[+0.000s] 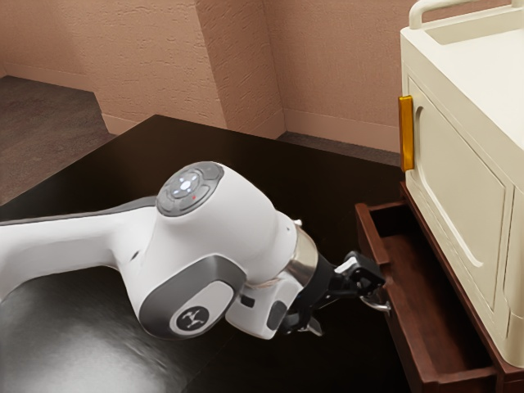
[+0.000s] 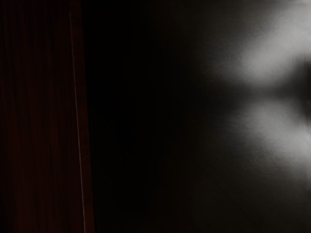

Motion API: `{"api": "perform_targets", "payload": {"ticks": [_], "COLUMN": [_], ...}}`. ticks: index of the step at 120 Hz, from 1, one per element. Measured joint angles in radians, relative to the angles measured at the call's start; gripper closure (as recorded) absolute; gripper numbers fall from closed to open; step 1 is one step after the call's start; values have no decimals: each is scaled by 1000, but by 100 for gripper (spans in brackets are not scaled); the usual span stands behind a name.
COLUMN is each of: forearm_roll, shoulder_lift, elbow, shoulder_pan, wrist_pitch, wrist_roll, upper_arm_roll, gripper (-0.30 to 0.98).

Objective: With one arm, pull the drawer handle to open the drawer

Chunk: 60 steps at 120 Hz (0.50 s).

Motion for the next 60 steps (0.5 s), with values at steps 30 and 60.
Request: {"api": "perform_targets", "payload": {"ticks": [30, 60], "forearm_roll": [5, 35], "shoulder_lift": [-73, -107], "elbow": [-55, -64], "shoulder_pan": [-5, -5], "wrist_pitch": [-3, -37], "wrist_roll": [2, 2], "upper_arm_roll": [20, 26], "gripper": [7, 7]}}
